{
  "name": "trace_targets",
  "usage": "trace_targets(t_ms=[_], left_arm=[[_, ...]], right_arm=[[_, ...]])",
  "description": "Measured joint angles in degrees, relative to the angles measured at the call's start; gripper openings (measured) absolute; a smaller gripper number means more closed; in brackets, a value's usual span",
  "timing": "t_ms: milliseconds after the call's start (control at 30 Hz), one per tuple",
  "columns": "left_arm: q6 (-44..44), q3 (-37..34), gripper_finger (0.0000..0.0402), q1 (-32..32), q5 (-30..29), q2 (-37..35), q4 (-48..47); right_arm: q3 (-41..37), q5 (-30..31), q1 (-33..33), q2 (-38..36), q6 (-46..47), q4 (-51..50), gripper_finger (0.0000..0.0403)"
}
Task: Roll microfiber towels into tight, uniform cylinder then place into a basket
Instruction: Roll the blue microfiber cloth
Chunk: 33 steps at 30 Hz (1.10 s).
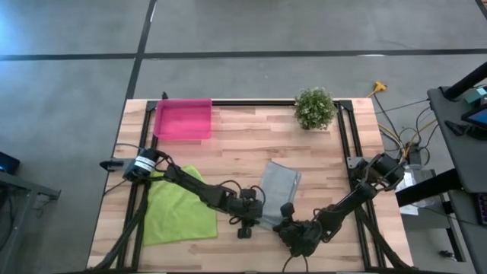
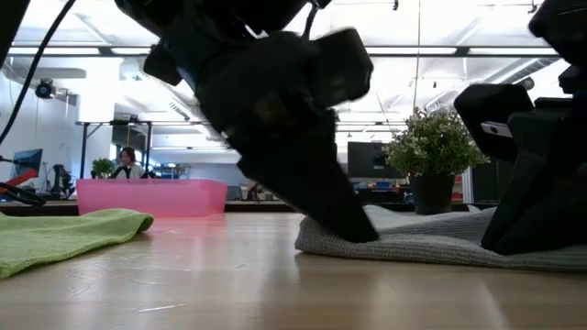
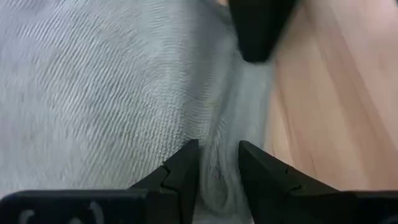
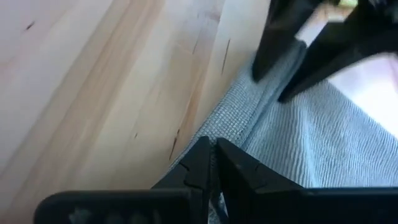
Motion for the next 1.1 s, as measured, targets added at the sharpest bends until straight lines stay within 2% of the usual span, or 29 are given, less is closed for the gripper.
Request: trace_targets(t_ms=[200, 267, 433, 600, 800, 1100], left_arm=[[13.24, -0.96, 0.0102, -0.35, -7.89, -4.10, -0.55], [16.70, -1.07, 0.0102, -0.27, -8.44, -5.10, -1.07], [25.29, -1.40, 0.0102, -0.96, -7.72, -7.20, -0.68], [35.59, -1.51, 0.0102, -2.67, -2.10, -7.93, -0.61], [50.83, -2.25, 0.0102, -5.06, -3.05, -7.95, -0.50], [65.57, -9.55, 0.0102, -3.53, -3.45, -7.91, 0.98]], right_arm=[[-0.04, -2.34, -0.09, 0.04, 7.64, -0.18, 0.0026], [-0.07, -2.63, -0.09, 0.04, 8.87, -0.10, 0.0026], [-0.11, -3.17, -0.09, -0.49, 10.40, -0.13, 0.0026], [-0.23, -5.24, -0.07, -1.80, 13.16, -0.46, 0.0026], [-0.26, -6.14, -0.24, -2.21, 17.16, -0.39, 0.0026], [-0.26, -6.14, -0.24, -2.27, 18.43, -0.39, 0.0026]])
